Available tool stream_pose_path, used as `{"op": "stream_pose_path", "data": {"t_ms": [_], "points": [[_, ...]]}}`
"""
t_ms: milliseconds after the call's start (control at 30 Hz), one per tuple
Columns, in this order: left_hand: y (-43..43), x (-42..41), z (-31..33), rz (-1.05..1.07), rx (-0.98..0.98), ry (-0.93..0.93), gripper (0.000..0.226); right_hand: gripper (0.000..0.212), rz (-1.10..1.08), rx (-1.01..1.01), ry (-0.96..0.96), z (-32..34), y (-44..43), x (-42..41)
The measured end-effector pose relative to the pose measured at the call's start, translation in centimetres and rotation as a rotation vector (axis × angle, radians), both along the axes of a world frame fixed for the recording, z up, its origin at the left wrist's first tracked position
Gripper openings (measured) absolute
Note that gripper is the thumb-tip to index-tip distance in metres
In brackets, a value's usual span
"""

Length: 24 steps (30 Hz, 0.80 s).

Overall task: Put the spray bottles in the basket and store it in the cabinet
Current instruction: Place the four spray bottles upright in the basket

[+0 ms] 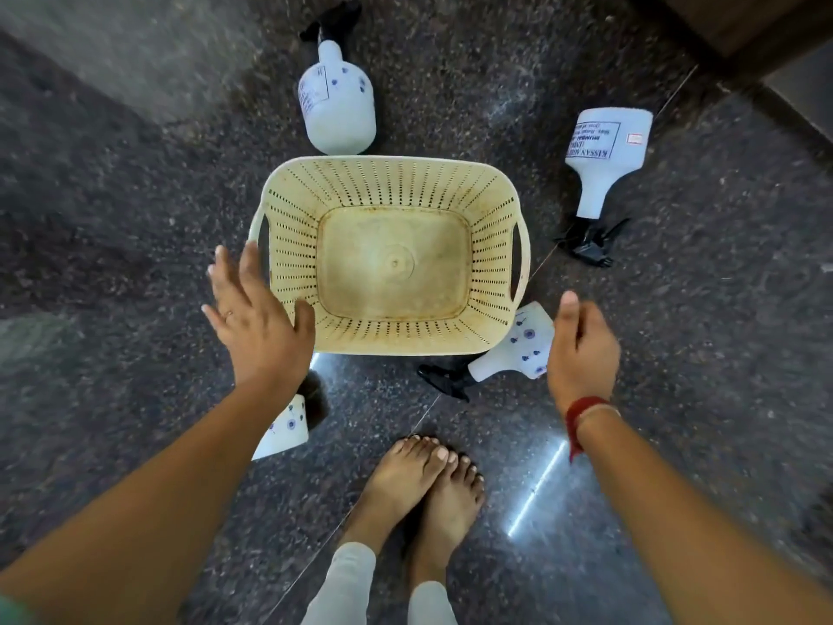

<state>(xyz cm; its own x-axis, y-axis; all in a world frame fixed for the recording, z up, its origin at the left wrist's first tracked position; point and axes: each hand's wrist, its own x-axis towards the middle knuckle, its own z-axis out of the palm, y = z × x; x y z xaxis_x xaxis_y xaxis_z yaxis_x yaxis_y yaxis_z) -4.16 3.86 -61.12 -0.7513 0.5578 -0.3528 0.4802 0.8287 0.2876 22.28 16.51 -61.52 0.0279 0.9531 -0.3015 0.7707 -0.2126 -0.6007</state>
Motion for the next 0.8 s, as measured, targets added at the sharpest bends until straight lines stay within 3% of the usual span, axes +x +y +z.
{"op": "stream_pose_path", "data": {"t_ms": [133, 233, 300, 400, 533, 633, 700, 767, 800], "points": [[1.1, 1.4, 0.3, -0.345, -0.007, 0.034, 0.069, 0.015, 0.717, -0.019, -0.316, -0.8, -3.7, 2.5], [2.1, 3.5, 0.1, -0.589, -0.017, 0.032, 0.062, 0.044, 1.198, 0.079, -0.581, -2.4, -5.0, 2.1], [2.5, 5.0, -0.2, -0.741, -0.034, 0.025, 0.064, 0.054, 1.384, 0.098, -0.764, -3.2, -5.1, 1.3], [2.4, 7.0, -0.7, -0.858, -0.045, -0.051, 0.063, 0.054, 1.477, 0.006, -0.932, -4.8, -4.8, -0.4], [2.0, 8.3, -1.2, -0.861, -0.109, -0.14, 0.045, 0.031, 1.449, -0.117, -1.007, -5.8, -4.0, -1.8], [2.2, 8.4, -1.6, -0.978, -0.117, -0.13, 0.045, 0.031, 1.381, -0.16, -0.982, -5.6, -3.7, -0.7], [2.5, 8.3, -1.7, -1.012, -0.106, -0.121, 0.057, 0.025, 1.36, -0.052, -0.97, -3.6, -3.5, 0.4], [2.7, 8.3, -1.9, -1.002, -0.109, -0.117, 0.063, 0.027, 1.377, 0.023, -0.852, -1.0, -3.2, 1.3], [2.7, 8.4, -1.9, -1.0, -0.108, -0.115, 0.065, 0.031, 1.4, -0.039, -0.801, 0.6, -2.9, 1.8]]}}
